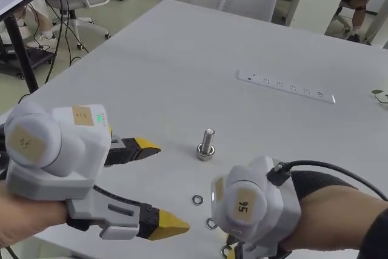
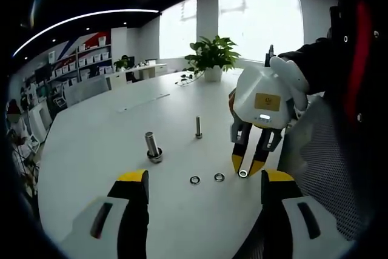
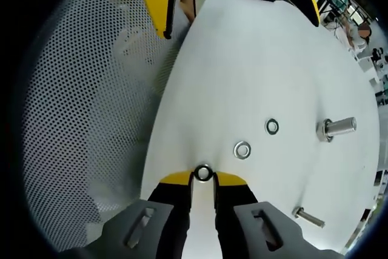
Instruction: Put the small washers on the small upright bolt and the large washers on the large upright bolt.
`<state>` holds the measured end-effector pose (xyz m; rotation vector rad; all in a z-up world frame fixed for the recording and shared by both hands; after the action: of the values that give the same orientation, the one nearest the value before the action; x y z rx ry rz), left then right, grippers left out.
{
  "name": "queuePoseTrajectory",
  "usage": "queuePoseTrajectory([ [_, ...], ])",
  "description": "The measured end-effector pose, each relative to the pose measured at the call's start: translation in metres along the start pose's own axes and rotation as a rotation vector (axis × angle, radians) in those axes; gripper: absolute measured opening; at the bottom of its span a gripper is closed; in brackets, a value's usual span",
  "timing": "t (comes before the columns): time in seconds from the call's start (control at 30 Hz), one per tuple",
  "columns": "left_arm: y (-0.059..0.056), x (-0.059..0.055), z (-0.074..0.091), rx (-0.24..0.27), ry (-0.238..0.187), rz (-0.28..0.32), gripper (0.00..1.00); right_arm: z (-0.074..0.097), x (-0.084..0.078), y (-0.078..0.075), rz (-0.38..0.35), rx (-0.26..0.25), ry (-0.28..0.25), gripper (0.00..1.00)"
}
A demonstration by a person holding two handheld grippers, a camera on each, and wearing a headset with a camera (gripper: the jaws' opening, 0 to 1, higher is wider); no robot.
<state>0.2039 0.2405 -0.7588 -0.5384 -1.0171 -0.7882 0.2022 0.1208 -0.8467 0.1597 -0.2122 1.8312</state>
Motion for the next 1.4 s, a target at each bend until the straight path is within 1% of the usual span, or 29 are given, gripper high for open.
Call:
queuePoseTrajectory([
  [0.1,0.000,0.000,0.000,0.000,0.000,-0.001,0.75,-0.001,-0.001,-0.001,-0.009,0.003,-0.012,0.13],
  [0.33,0.000,0.000,0.001,0.002,0.002,-0.003,0.75,-0.001,0.000,-0.003,-0.026,0.009,-0.021,0.13],
  [0.6,0.000,0.000,0.002,0.004,0.003,-0.001,0.75,-0.001,-0.003,-0.005,-0.036,0.006,-0.012,0.13],
  [0.8,0.000,-0.001,0.001,-0.001,0.006,-0.001,0.75,0.003,-0.010,-0.011,-0.067,0.002,-0.011,0.13],
  [1.0,0.000,-0.001,-0.001,-0.006,0.009,-0.003,0.75,0.006,-0.022,-0.017,-0.103,-0.009,-0.004,0.13],
  [1.4,0.000,-0.001,-0.006,-0.022,0.017,-0.004,0.75,0.016,-0.040,-0.030,-0.181,-0.037,-0.011,0.13],
])
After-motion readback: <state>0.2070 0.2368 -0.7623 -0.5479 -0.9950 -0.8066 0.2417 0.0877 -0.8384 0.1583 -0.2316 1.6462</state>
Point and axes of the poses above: the centre of the closed fingertips' face, and the gripper's own axes: z roughly backward along the fingers, y roughly to its left, x roughly out of its top, the point moved 3 cm from there along z, roughly backward along the fingers, and after that the axes turned 3 degrees about -x, right-handed, at the moved point
